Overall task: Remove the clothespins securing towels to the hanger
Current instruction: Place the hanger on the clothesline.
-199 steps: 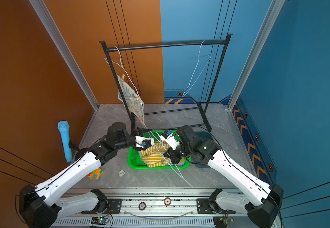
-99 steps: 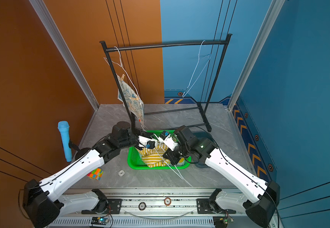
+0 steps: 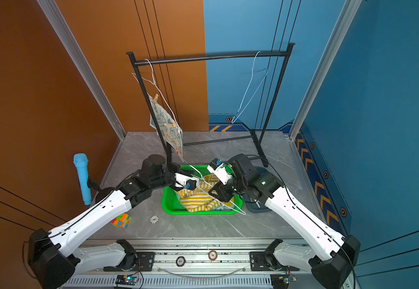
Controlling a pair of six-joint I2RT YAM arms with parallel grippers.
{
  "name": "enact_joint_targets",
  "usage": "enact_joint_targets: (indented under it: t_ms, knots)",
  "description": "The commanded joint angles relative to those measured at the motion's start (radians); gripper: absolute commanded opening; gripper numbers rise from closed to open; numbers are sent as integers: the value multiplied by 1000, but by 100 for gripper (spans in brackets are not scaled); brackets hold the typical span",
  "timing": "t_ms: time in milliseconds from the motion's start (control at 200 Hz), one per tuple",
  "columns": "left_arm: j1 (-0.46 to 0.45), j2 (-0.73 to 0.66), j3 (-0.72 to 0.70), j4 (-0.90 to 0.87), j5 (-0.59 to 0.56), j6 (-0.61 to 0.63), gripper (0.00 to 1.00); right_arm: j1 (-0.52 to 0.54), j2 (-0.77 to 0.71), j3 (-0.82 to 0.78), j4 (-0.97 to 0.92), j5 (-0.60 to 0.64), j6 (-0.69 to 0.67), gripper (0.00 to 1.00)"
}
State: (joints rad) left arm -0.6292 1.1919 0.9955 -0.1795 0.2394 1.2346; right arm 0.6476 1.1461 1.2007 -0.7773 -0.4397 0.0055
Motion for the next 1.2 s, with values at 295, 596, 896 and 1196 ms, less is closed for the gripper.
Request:
enact_joint_targets:
  t_ms: [295, 596, 896, 1196]
  knots:
    - [25, -25, 28, 11, 50, -55, 0, -69, -244, -152, -94, 67, -37, 80]
    - [31, -22, 28, 12, 52, -66, 0, -59, -261, -199, -85, 127, -34, 59]
    - [43, -19, 28, 17, 76, -102, 0, -51, -253, -175, -62, 147, -40, 8]
    - [58, -48, 23, 88, 94, -173, 34, -43, -275, -112, -139, 233, -53, 0]
